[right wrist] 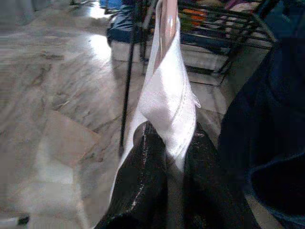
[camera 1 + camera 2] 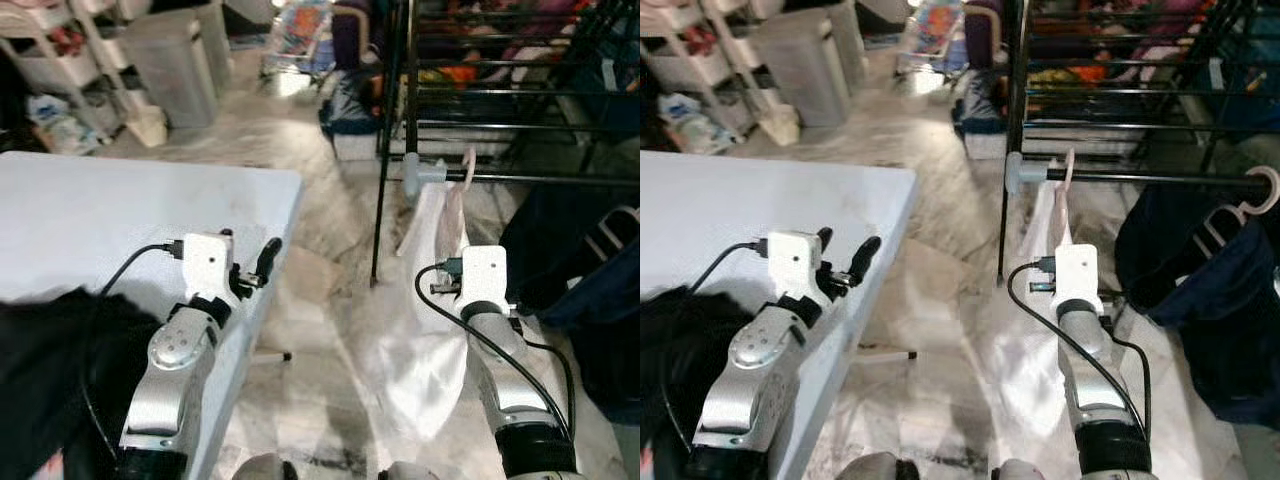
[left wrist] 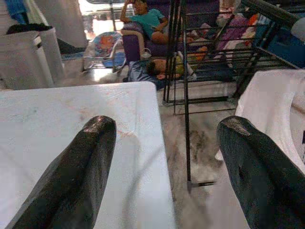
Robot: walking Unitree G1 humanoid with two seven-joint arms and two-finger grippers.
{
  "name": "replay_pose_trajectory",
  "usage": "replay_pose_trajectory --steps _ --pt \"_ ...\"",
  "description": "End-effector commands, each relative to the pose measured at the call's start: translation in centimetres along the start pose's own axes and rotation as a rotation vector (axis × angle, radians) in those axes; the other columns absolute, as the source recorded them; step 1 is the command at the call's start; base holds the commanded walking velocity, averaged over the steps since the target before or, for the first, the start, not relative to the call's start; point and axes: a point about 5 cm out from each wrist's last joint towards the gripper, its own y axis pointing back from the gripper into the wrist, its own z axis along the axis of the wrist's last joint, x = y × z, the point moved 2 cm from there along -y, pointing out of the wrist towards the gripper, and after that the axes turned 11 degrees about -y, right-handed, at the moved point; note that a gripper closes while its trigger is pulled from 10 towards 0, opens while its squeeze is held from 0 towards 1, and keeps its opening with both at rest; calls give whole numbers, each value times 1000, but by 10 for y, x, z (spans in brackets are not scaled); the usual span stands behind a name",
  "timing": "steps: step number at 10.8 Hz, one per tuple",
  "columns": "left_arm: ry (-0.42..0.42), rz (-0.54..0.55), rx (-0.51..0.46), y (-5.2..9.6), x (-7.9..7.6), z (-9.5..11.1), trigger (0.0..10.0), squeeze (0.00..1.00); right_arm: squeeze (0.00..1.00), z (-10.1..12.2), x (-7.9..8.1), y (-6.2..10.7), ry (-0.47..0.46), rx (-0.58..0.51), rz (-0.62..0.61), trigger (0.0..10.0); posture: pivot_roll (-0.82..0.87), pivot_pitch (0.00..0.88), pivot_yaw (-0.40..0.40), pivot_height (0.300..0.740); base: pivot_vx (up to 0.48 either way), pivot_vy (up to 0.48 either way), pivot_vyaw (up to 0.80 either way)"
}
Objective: Hang hanger
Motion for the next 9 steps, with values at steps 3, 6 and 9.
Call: replay_pose_trajectory --steps 3,6,9 --pt "-16 12 10 1 3 0 10000 0 0 22 34 -13 -20 -35 122 10000 -29 24 73 740 0 0 0" --pt "-17 13 17 2 4 -2 10000 0 0 -4 25 -16 -81 112 18 10000 -26 25 71 740 0 0 0" --pt "-13 4 21 1 0 -3 10000 0 0 -26 17 -12 -109 221 -15 10000 -33 21 73 740 0 0 0"
